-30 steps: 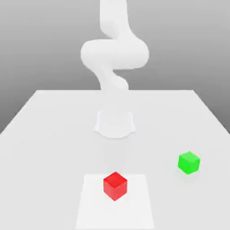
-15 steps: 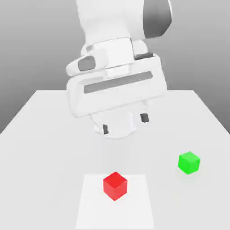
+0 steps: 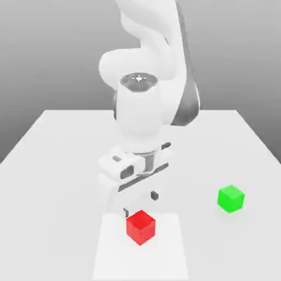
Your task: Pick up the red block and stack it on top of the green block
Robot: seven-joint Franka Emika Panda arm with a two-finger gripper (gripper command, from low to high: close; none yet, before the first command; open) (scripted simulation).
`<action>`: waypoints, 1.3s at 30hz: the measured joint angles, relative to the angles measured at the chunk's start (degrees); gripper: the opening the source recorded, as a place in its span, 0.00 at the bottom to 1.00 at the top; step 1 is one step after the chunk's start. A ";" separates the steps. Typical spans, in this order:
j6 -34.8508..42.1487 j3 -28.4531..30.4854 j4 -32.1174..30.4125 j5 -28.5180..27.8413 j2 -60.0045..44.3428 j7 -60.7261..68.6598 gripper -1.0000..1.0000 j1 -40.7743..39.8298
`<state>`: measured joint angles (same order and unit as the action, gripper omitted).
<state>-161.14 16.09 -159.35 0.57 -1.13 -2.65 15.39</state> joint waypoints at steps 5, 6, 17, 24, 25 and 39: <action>-2.64 -0.95 0.88 1.98 -3.14 1.67 0.50 0.43; -3.26 -1.20 1.02 2.62 -3.88 2.15 0.50 0.32; -10.59 -8.61 1.54 11.32 -12.87 8.27 0.00 -4.93; -10.12 -8.19 1.55 10.69 -12.39 7.82 0.00 -4.66; -9.46 -7.40 1.55 9.80 -11.56 7.21 0.00 -4.10; -0.34 -2.95 0.12 -0.16 -0.46 -0.01 0.00 -2.11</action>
<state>-161.47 13.15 -159.23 0.41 -1.58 -2.66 13.27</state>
